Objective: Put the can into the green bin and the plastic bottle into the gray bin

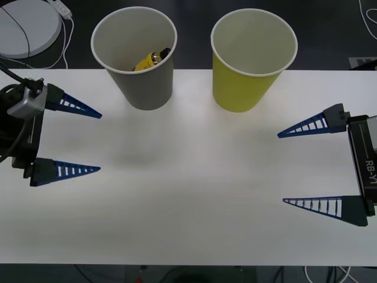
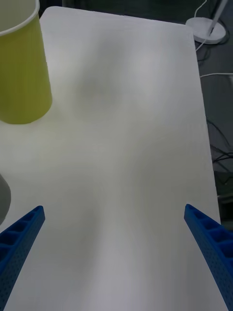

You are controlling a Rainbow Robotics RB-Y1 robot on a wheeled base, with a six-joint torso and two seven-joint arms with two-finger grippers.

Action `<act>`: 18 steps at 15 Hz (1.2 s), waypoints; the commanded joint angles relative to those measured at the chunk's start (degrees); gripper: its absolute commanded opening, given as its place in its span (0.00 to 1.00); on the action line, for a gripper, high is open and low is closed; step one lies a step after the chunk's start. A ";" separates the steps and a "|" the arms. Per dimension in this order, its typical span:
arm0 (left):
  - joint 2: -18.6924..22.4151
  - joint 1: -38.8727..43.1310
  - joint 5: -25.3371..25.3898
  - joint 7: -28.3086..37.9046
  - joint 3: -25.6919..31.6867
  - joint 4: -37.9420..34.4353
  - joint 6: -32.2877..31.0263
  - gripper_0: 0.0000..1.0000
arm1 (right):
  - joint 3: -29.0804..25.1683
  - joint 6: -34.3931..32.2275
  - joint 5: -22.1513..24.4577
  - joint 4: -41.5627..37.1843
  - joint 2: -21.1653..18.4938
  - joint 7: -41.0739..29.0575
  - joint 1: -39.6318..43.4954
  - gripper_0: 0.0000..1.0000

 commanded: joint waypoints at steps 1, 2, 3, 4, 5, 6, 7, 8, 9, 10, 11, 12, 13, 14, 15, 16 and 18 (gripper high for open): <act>0.02 3.62 0.55 -2.61 2.40 -1.56 -0.01 1.00 | 0.00 0.00 0.00 0.00 0.00 0.00 0.00 1.00; -0.07 5.56 -0.06 -2.79 4.07 -2.96 -0.01 1.00 | 0.00 0.00 0.00 0.00 0.00 0.00 0.00 1.00; -0.07 7.84 -0.41 -2.96 5.83 -4.54 -0.01 1.00 | 0.00 0.00 0.00 0.00 0.00 0.00 0.00 1.00; -0.07 9.51 -0.50 -3.05 7.06 -5.60 -0.01 1.00 | 0.00 0.00 0.00 0.00 0.00 0.00 0.00 1.00; 0.02 10.83 -0.50 -3.14 7.94 -6.74 -0.09 1.00 | 0.00 0.00 0.00 0.00 0.00 0.00 0.00 1.00; -0.07 11.71 -0.68 -3.40 8.56 -7.36 -0.09 1.00 | 0.00 0.00 0.00 0.00 0.00 0.00 0.00 1.00; -0.07 12.15 -0.68 -3.75 8.64 -7.71 -0.01 1.00 | 0.00 0.00 0.00 0.00 0.00 0.00 0.00 1.00; -0.07 12.68 -0.68 -4.10 8.73 -7.88 -0.09 1.00 | 0.00 0.00 0.00 0.00 0.00 0.00 0.00 1.00; -0.07 13.12 -0.59 -4.46 8.91 -7.97 -0.01 1.00 | 0.00 0.00 0.00 0.00 0.00 0.00 0.00 1.00; -0.07 13.12 -0.59 -4.63 8.91 -8.15 -0.09 1.00 | 0.00 0.00 0.00 0.00 0.00 0.00 0.00 1.00; -0.07 13.29 -0.41 -4.72 8.91 -8.15 -0.09 1.00 | 0.00 0.00 0.00 0.00 0.00 0.00 0.00 1.00; -0.07 13.29 -0.41 -4.90 8.91 -8.15 -0.09 1.00 | 0.00 0.00 0.00 0.00 0.00 0.00 0.00 1.00; -0.07 13.29 -0.41 -4.81 8.91 -8.06 -0.01 1.00 | 0.00 0.00 0.00 0.00 0.00 0.00 0.00 1.00; -0.07 13.29 -0.06 -4.54 8.91 -8.06 -0.09 1.00 | 0.00 0.00 0.00 0.00 0.00 0.00 0.00 1.00; -0.07 13.38 0.64 -4.46 8.91 -7.88 -0.09 1.00 | 0.00 0.00 0.00 0.00 0.00 0.00 0.00 1.00; -0.07 13.38 0.64 -4.46 8.91 -7.88 -0.09 1.00 | 0.00 0.00 0.00 0.00 0.00 0.00 0.00 1.00; -0.07 13.38 0.64 -4.46 8.91 -7.88 -0.09 1.00 | 0.00 0.00 0.00 0.00 0.00 0.00 0.00 1.00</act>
